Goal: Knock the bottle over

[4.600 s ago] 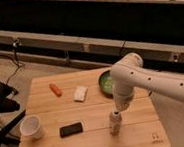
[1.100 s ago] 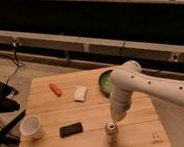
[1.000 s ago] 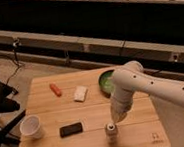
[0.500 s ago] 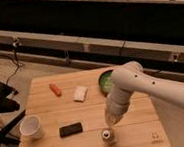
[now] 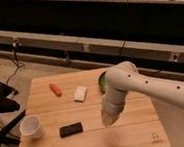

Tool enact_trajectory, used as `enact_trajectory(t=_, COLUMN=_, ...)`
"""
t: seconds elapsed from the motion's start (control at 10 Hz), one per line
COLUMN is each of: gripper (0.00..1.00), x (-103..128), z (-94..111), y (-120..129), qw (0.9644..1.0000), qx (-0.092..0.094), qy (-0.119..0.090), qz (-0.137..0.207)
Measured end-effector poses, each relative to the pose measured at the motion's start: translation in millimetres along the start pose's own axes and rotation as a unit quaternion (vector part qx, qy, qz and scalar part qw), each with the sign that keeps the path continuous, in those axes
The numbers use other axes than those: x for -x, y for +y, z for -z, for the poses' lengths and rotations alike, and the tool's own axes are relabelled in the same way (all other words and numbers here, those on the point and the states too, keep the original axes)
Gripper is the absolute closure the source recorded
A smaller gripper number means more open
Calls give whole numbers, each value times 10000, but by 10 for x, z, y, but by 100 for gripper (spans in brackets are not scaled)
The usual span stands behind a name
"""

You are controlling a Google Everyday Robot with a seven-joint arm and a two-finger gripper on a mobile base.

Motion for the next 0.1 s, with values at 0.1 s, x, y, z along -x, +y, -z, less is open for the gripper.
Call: enact_trajectory(t=0.1, gripper=100, x=17, z=-20, y=-35, qw=10000, qx=-15, qy=-59, qz=72)
